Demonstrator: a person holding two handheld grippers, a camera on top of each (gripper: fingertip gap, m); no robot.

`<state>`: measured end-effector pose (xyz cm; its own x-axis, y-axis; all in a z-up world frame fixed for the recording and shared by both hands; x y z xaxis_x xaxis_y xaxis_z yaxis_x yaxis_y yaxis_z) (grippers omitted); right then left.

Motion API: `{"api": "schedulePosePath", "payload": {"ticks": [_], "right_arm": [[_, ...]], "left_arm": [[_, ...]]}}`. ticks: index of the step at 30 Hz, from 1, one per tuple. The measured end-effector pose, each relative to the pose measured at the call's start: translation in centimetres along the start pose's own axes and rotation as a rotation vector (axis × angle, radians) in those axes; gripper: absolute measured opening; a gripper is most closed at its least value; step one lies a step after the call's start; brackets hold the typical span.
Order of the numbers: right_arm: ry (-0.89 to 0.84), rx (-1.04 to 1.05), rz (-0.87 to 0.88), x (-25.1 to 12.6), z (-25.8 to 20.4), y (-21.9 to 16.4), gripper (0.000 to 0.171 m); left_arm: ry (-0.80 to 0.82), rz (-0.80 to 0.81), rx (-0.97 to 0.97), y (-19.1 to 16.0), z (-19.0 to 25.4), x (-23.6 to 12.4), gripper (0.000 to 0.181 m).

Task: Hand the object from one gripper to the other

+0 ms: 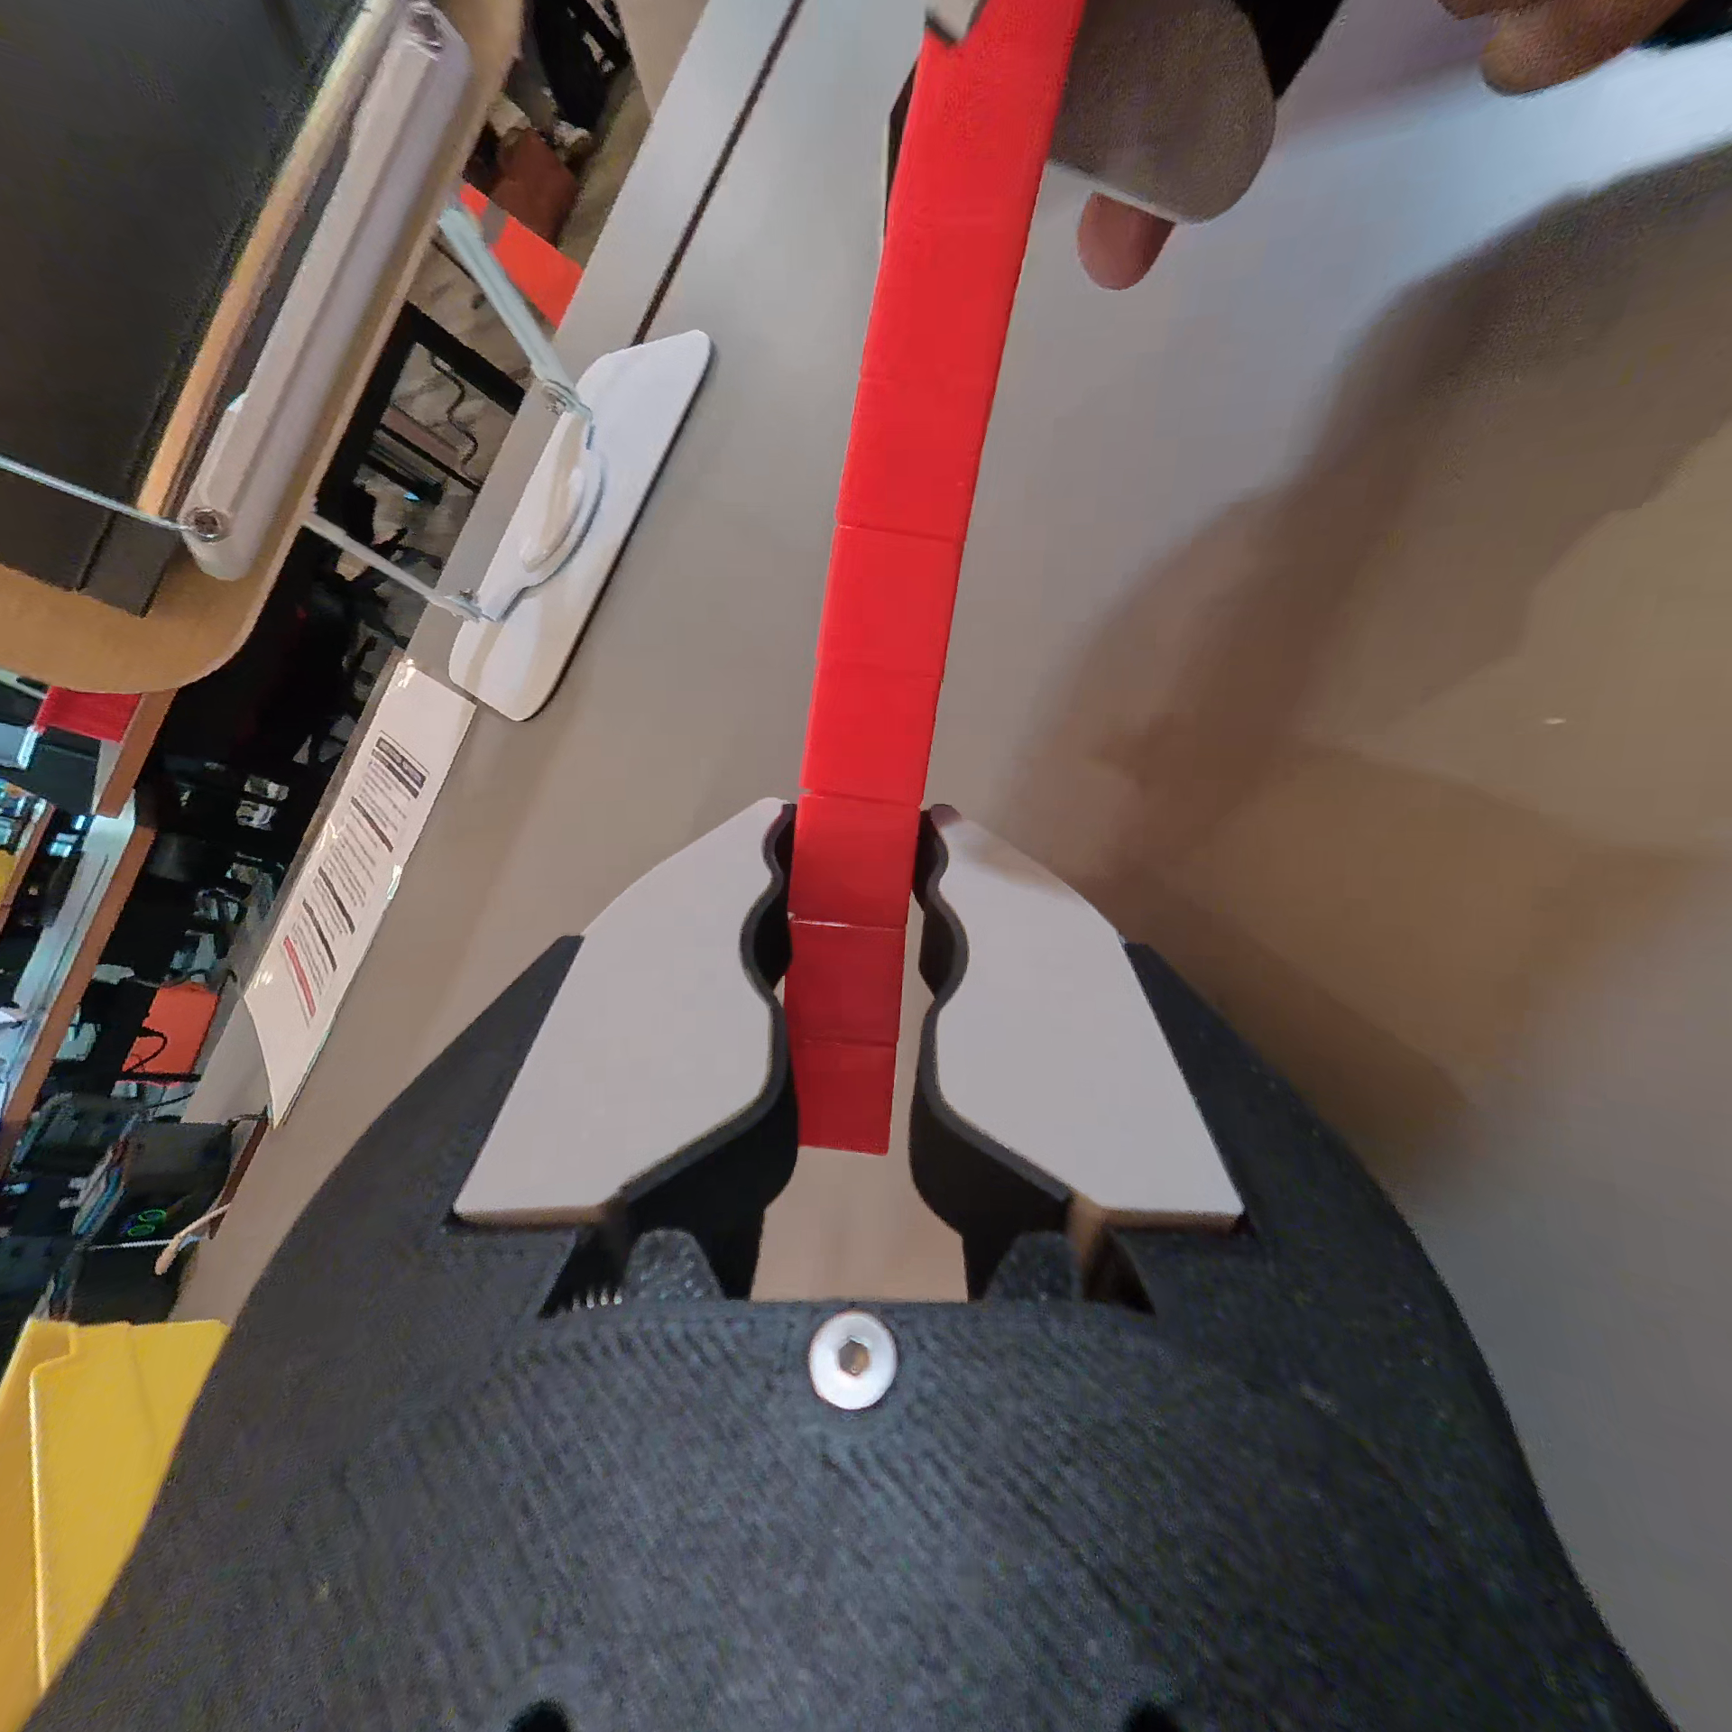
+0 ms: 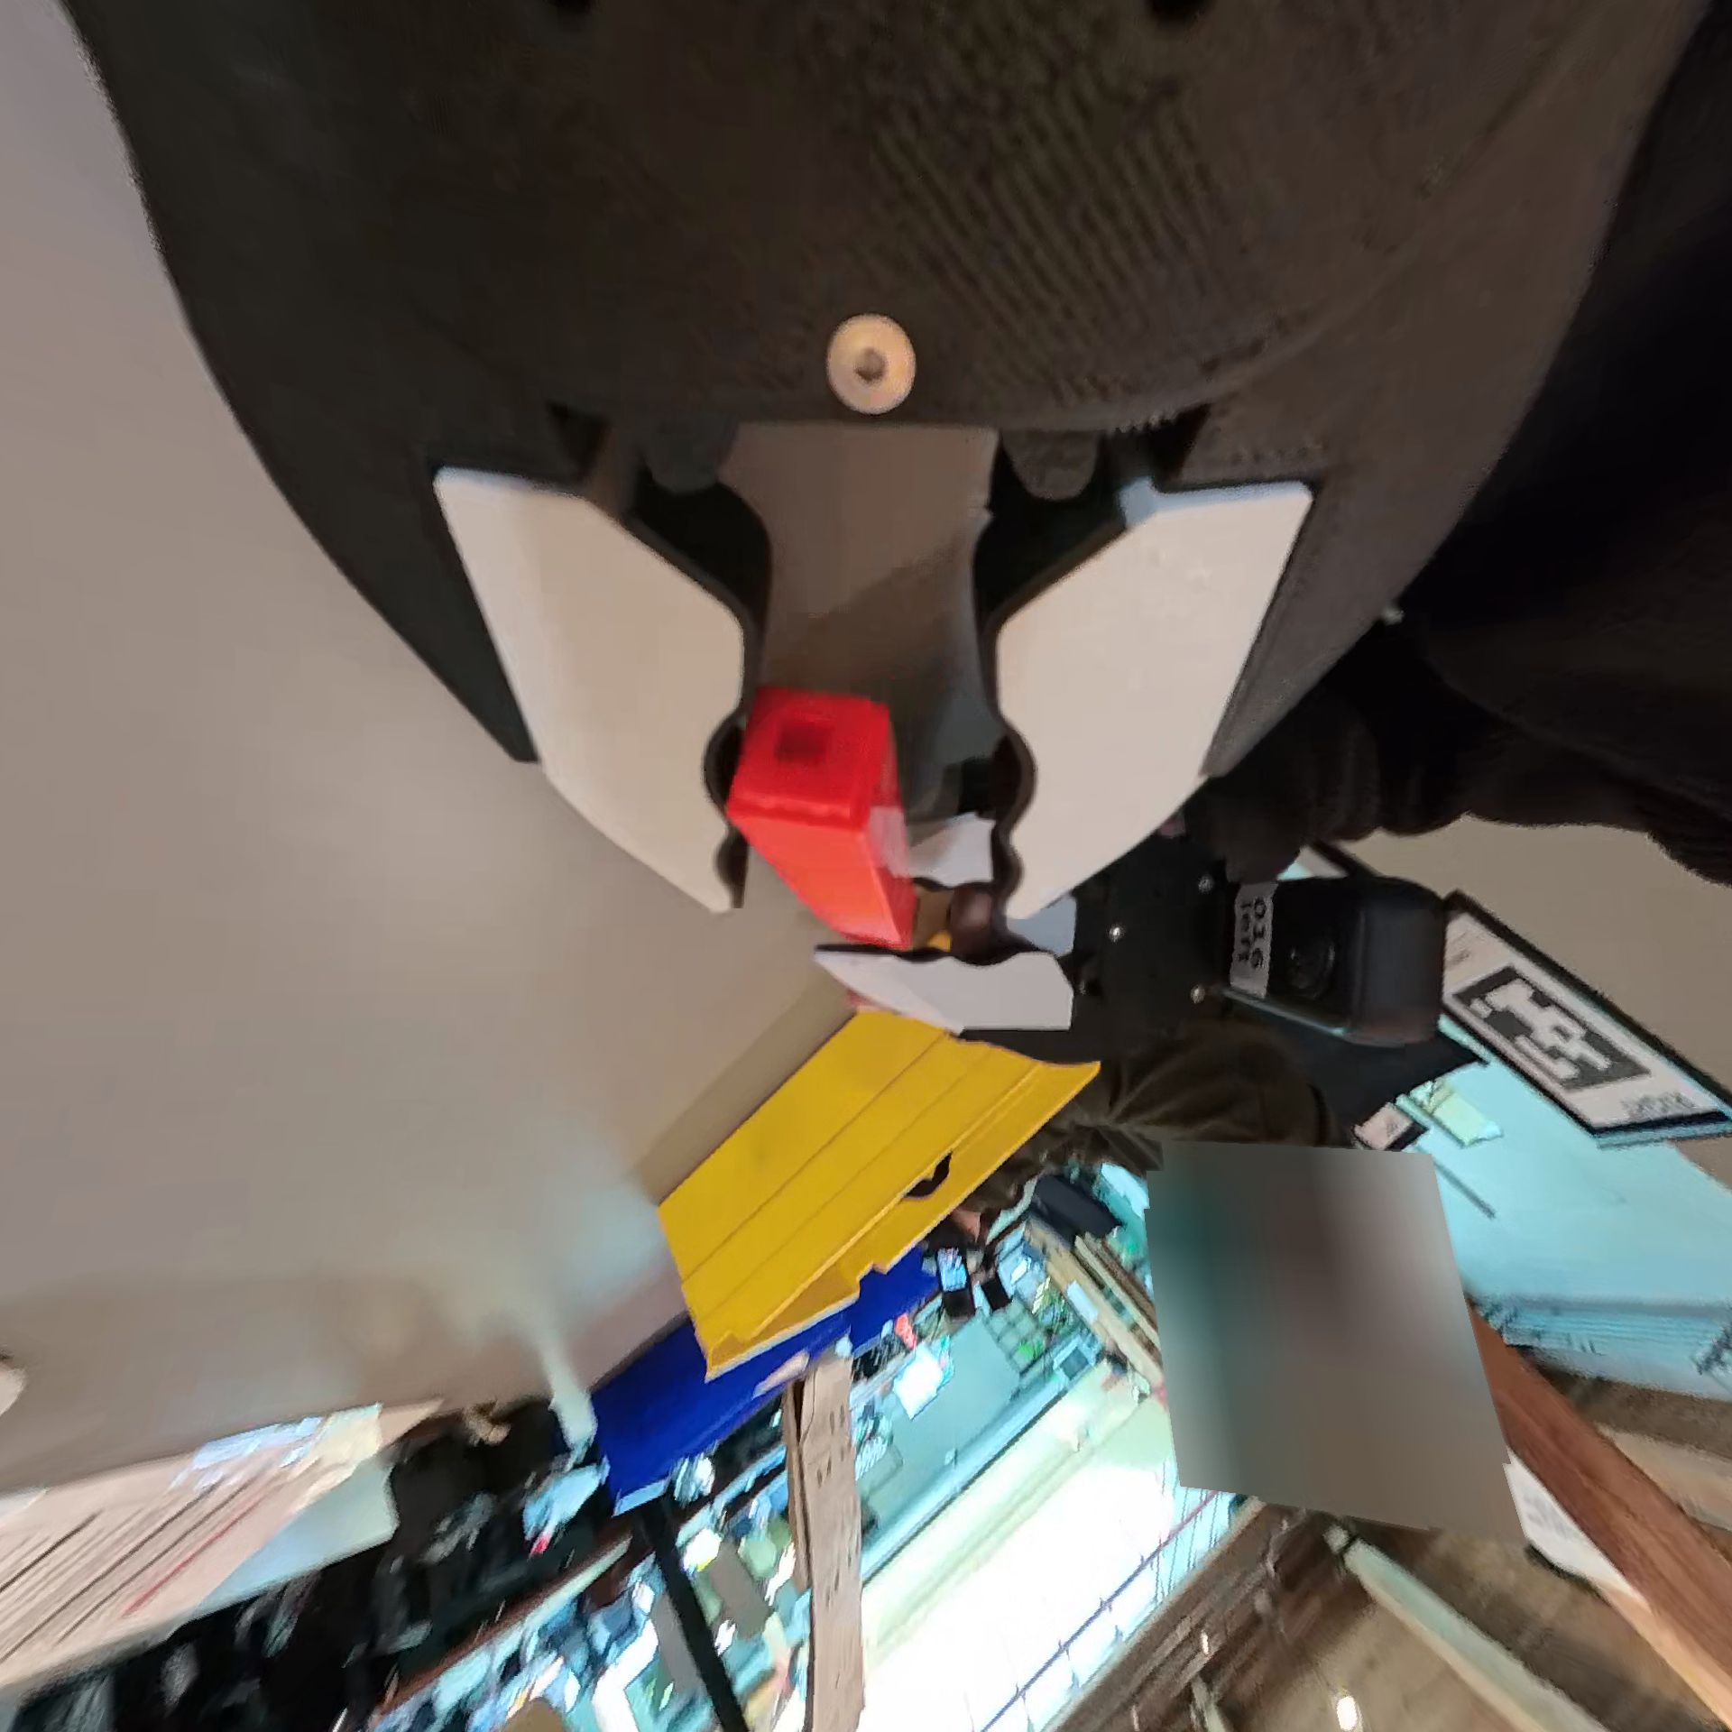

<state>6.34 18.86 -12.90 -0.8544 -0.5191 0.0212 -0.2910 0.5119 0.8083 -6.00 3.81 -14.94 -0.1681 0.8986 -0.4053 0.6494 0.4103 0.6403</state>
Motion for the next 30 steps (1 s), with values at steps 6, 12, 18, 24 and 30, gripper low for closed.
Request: {"api": "schedulePosePath", "payload": {"ticks": [6,12,18,24,30], "right_arm": [[-0.085,-0.109,0.244,-1.8,-0.1,1.9,0.072],[-0.182,-0.323,0.24,-1.6,-0.9,2.0,0.075],[-0.15,-0.335,0.224,-0.9,-1.3,1.6,0.075],[-0.041,-0.201,0.393,-2.4,-1.2,2.6,0.071],[0.143,-0.077,0.412,-2.6,-1.7,2.7,0.044]], "left_arm": [[-0.039,0.062,-0.308,-0.3,-1.7,-0.3,0.025],[-0.295,0.223,-0.858,-0.4,-2.9,-0.5,0.025],[-0.56,0.384,-1.192,0.4,-2.2,-0.6,0.023],[-0.8,0.498,-1.387,1.8,-0.3,-0.7,0.023],[-0.968,0.426,-1.36,3.4,3.1,-0.3,0.023]]}}
Point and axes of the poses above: each gripper's, where its closed fingertips meet, x out along the fingers, y out of its top, z = x × y across the jaws, the point moved 8 cm from there along -x, back along the fingers, and after that the axes turned 6 degrees about y, right-handed, at the moved point
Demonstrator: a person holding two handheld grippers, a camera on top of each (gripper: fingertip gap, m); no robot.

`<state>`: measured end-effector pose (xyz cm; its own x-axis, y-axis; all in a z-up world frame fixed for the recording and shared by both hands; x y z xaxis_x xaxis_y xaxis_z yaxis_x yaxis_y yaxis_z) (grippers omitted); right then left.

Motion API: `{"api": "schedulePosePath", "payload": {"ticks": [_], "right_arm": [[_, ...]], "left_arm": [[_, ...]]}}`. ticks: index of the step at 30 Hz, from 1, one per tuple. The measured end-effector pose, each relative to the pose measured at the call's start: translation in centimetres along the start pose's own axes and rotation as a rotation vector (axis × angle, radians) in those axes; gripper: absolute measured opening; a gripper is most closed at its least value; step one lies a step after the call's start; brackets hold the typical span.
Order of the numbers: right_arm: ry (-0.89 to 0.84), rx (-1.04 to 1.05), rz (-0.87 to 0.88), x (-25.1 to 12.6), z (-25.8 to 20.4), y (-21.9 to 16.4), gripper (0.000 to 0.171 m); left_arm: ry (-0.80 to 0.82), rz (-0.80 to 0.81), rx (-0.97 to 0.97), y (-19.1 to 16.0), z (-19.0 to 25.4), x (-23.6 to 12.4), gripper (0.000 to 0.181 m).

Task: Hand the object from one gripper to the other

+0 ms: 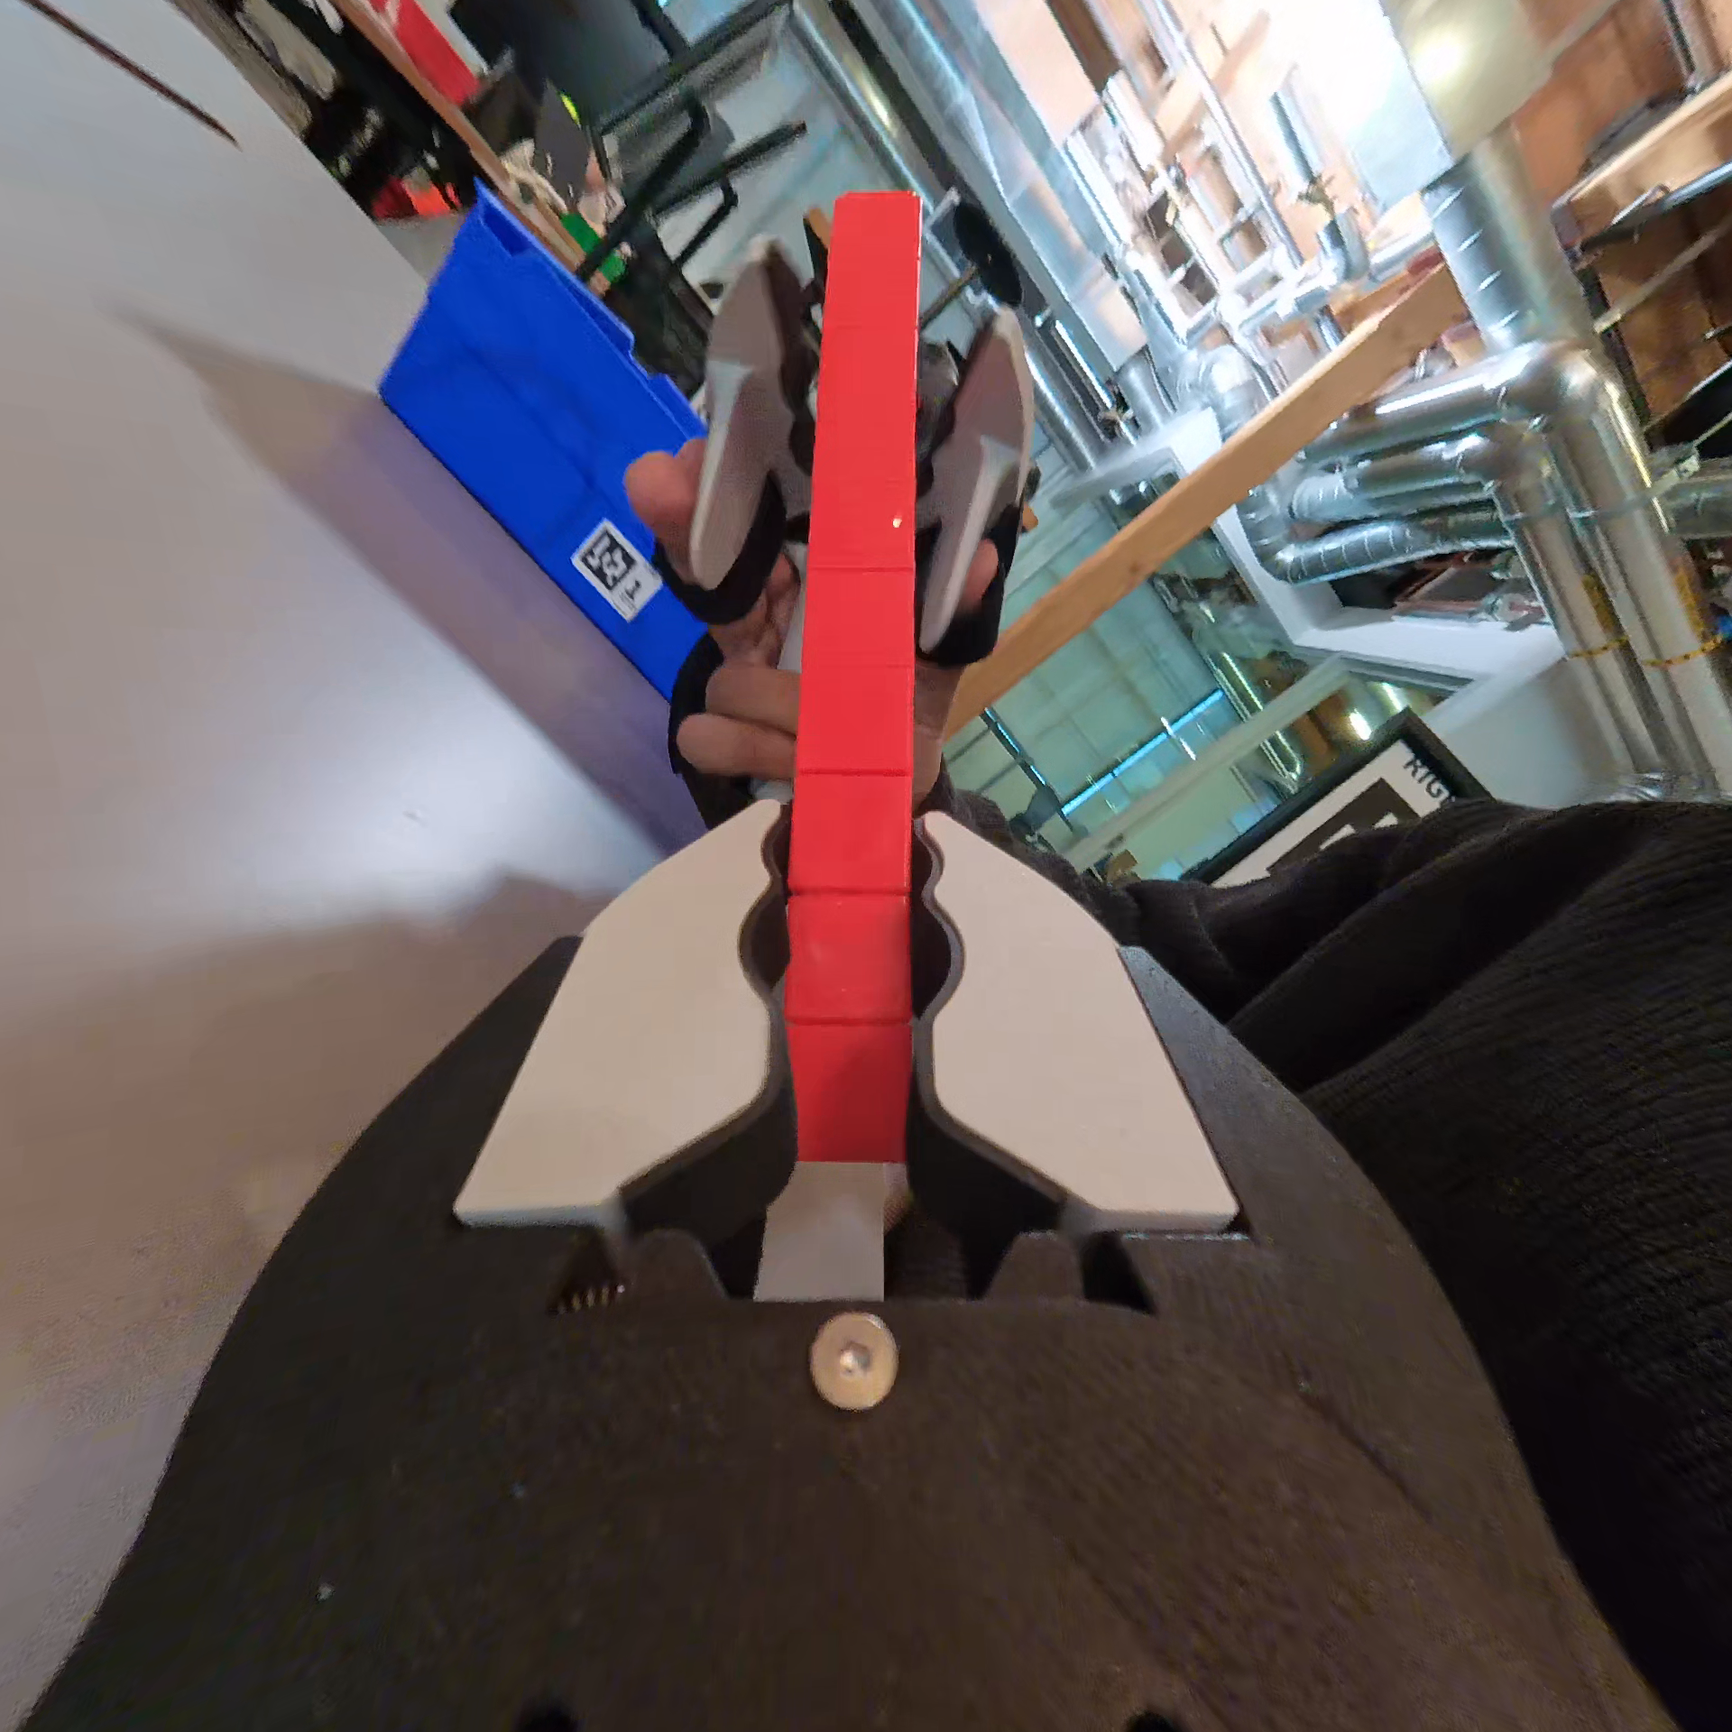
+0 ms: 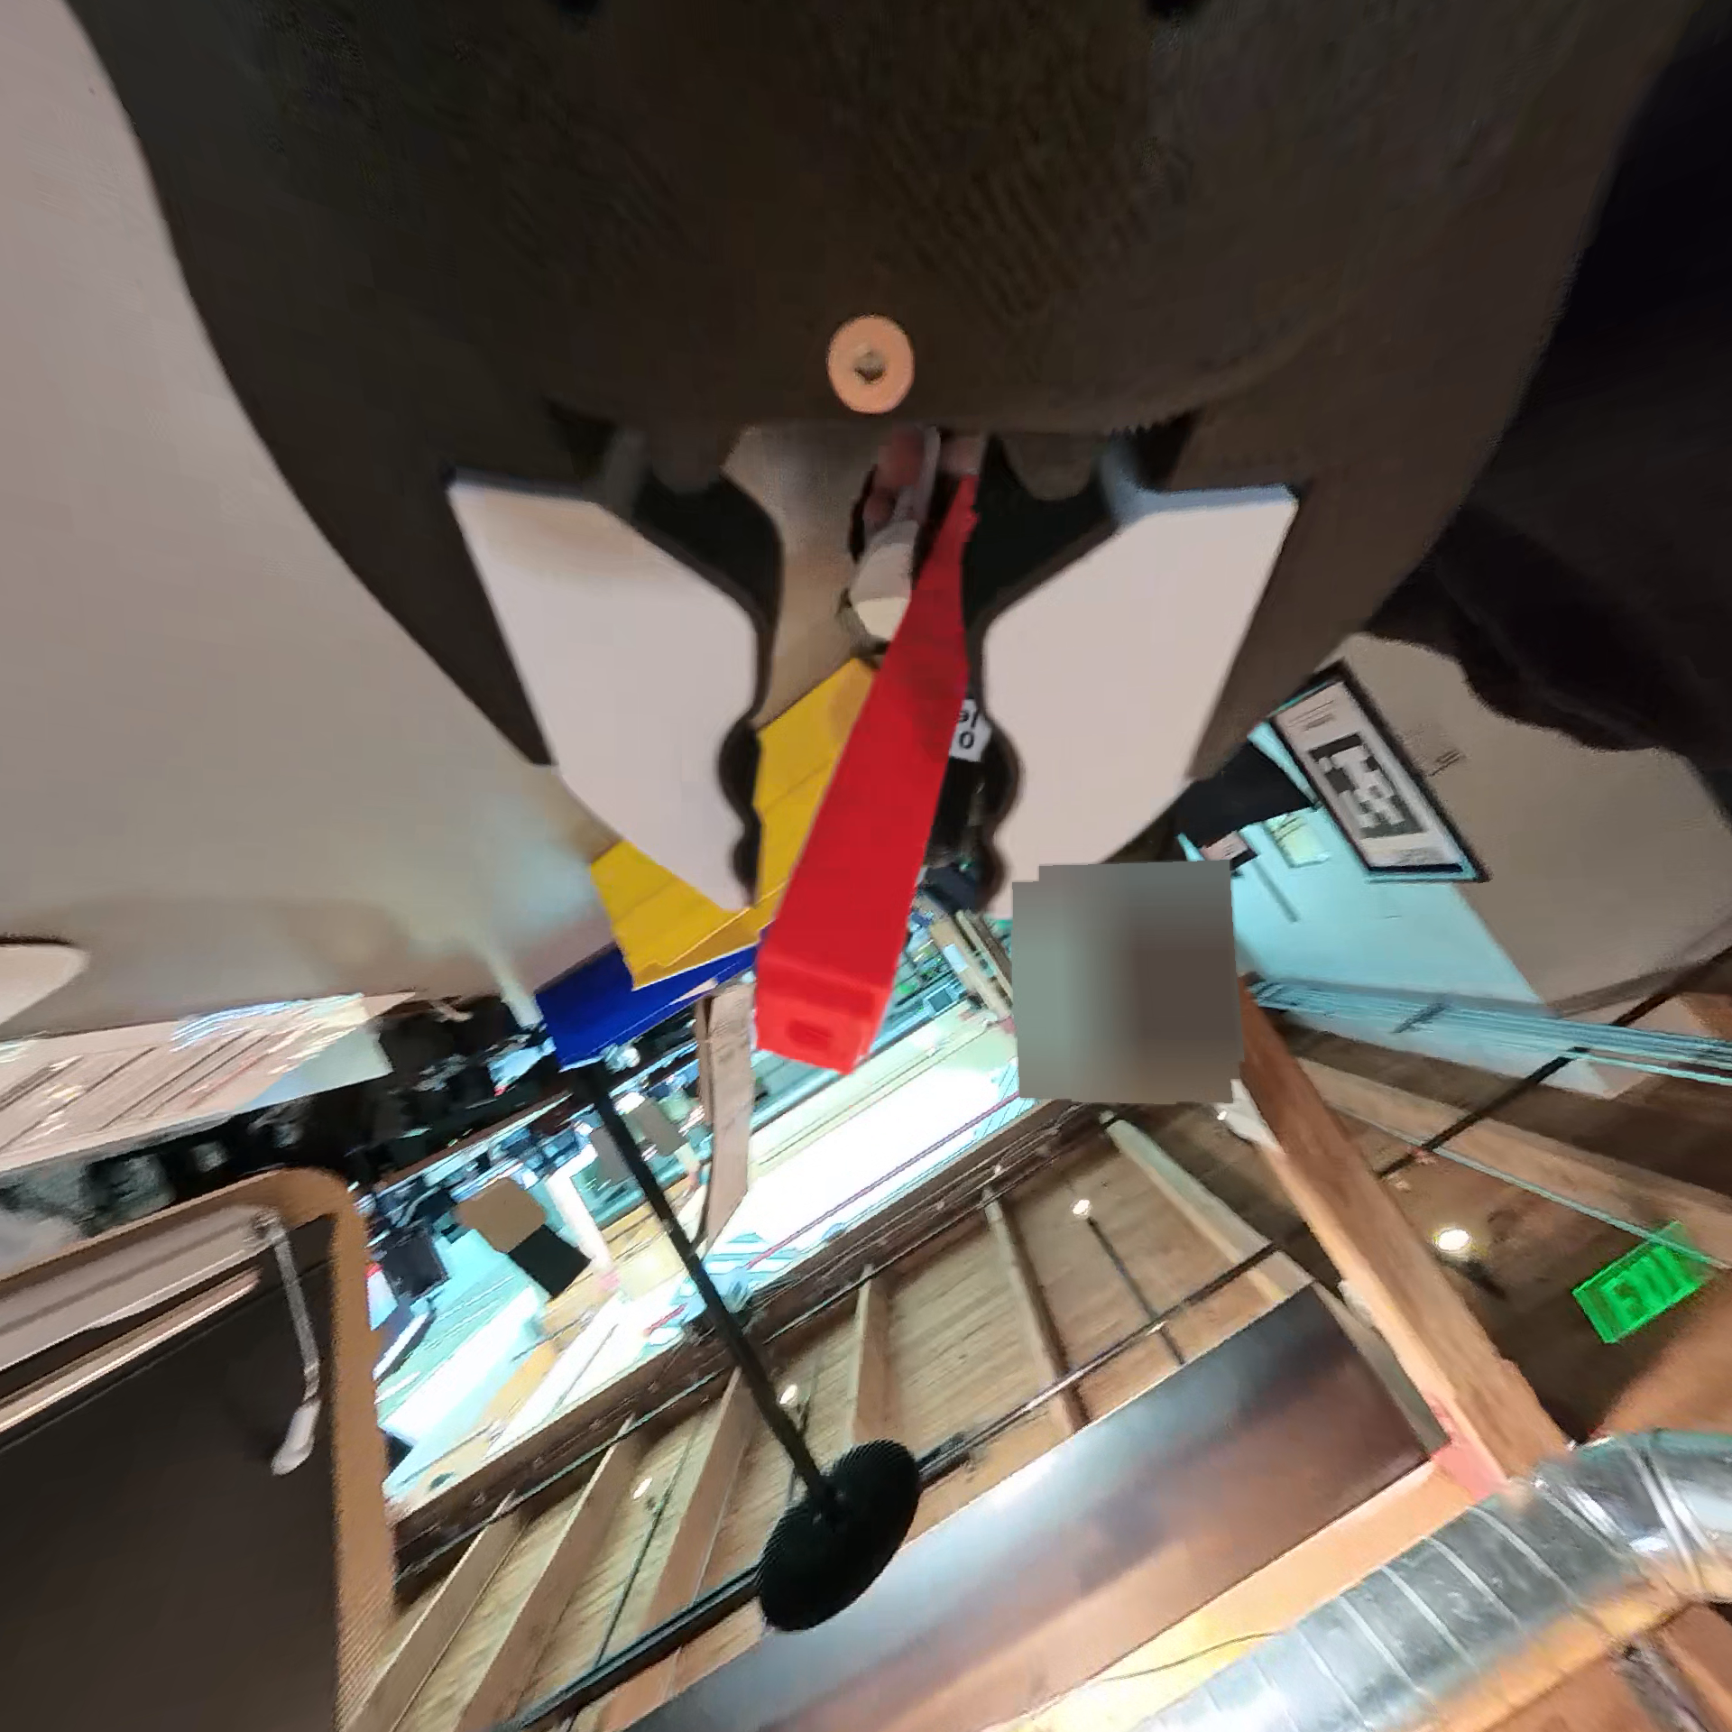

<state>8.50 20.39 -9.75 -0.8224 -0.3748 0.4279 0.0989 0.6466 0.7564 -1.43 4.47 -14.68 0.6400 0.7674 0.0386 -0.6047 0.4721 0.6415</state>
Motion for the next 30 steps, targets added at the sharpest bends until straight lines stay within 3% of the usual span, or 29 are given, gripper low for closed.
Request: {"api": "schedulePosePath", "payload": {"ticks": [1,4,10,13,16,19,23,28,30], "right_arm": [[0.003,0.007,-0.031,0.1,0.0,-0.2,0.026],[-0.007,0.026,-0.069,0.2,-0.1,-0.4,0.026],[-0.038,0.053,-0.104,0.1,0.3,-0.5,0.023],[-0.025,0.099,-0.119,0.1,0.5,-0.6,0.023],[-0.021,0.13,-0.132,0.2,0.7,-0.9,0.023],[-0.111,0.088,-0.159,0.3,0.9,-1.0,0.023],[-0.287,0.01,-0.216,0.9,0.6,-1.5,0.023],[-0.376,0.009,-0.195,2.1,-1.1,-2.1,0.023],[-0.405,-0.009,-0.188,2.6,-1.9,-2.5,0.023]], "left_arm": [[-0.004,-0.021,-0.004,-0.4,0.0,0.3,0.023],[-0.005,-0.073,-0.004,-1.0,0.0,0.8,0.023],[0.035,-0.129,0.041,-0.8,-0.2,0.8,0.088],[0.085,-0.145,0.142,-0.3,-0.3,0.2,0.099],[0.178,-0.112,0.243,0.5,-0.6,-0.5,0.098],[0.293,-0.082,0.333,0.7,-0.7,-0.8,0.083],[0.4,-0.2,0.475,-0.4,0.0,0.2,0.061],[0.626,-0.306,0.71,-1.8,0.3,1.5,0.06],[0.642,-0.31,0.761,-1.9,0.7,1.7,0.05]]}}
Point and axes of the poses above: each gripper's, where its closed fingertips meet, x out along the fingers, y out of its top, z = x × y across the jaws, the point moved 8 cm from there along -x, back along the fingers, and after that the axes turned 6 degrees about y, right-handed, at the moved point
